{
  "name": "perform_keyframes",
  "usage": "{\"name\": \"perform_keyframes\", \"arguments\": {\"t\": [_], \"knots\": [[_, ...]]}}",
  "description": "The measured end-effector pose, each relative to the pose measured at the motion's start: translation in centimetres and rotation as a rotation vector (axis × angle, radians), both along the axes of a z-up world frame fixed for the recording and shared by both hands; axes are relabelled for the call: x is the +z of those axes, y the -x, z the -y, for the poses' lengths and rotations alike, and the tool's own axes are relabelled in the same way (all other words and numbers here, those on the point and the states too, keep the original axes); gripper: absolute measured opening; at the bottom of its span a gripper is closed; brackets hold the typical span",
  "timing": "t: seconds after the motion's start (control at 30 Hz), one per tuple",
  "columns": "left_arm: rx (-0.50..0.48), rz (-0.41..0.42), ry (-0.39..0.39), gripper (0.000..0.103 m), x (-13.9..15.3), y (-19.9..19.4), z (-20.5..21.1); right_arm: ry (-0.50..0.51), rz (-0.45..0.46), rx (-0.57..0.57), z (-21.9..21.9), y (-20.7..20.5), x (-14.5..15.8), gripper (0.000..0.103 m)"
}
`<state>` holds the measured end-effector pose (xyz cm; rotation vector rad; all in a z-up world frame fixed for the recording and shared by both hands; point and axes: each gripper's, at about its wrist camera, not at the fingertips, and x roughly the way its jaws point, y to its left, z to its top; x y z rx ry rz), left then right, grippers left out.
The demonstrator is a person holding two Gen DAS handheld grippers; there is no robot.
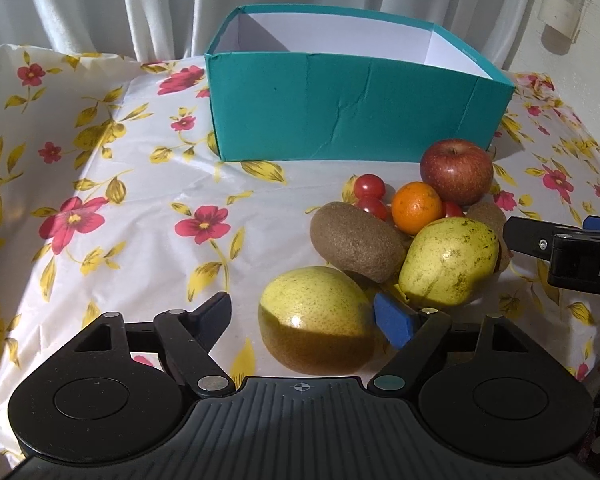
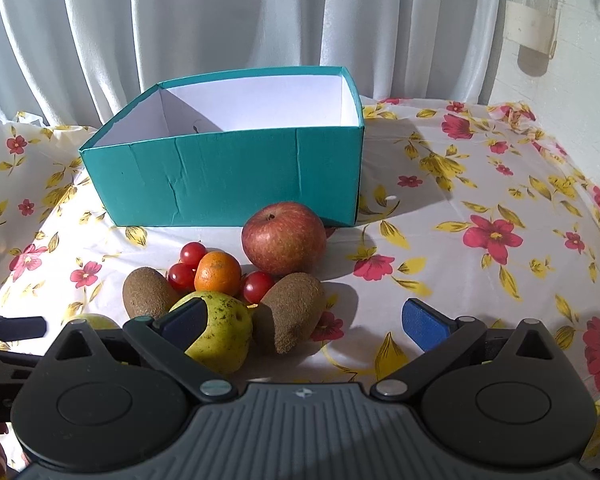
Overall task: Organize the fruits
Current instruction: 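Grasp the yellow pear with the left tool while the right tool grasps the dull green apple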
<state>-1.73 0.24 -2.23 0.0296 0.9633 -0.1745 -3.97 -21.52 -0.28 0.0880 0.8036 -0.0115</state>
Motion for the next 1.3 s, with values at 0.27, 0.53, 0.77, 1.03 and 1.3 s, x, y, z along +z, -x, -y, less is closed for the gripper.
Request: {"name": "perform_keyframes", "arguments": {"t": [0.27, 0.53, 0.77, 1.03, 1.3], "knots": [[-0.032, -0.019, 0.009, 0.073, -0.7, -0.3, 0.6, -0.016, -0.003, 0.009, 0.2, -0.1, -0.6, 0.103], [-0.086, -0.007, 0.026, 0.072, -0.9, -0.9, 0.4, 0.03, 0.006, 0.029, -1.3, 0.9, -0.5, 0.103], [-0.106, -0.015, 0.065, 0.072, -0.9, -0.9, -1.1, -0.006, 0.064, 0.005, -1.9, 1.9, 0.6, 0.102], [-0.072, 0.001, 0.073, 0.071, -0.5, -1.2, -2.4, 0.023, 0.142, 0.055, -2.4, 3.1, 0.8, 0.102], [-0.069, 0.075, 0.057, 0.071, 2.7, -2.8, -0.5, 0.056, 0.163, 0.098, -1.2, 3.5, 0.2, 0.102]]}}
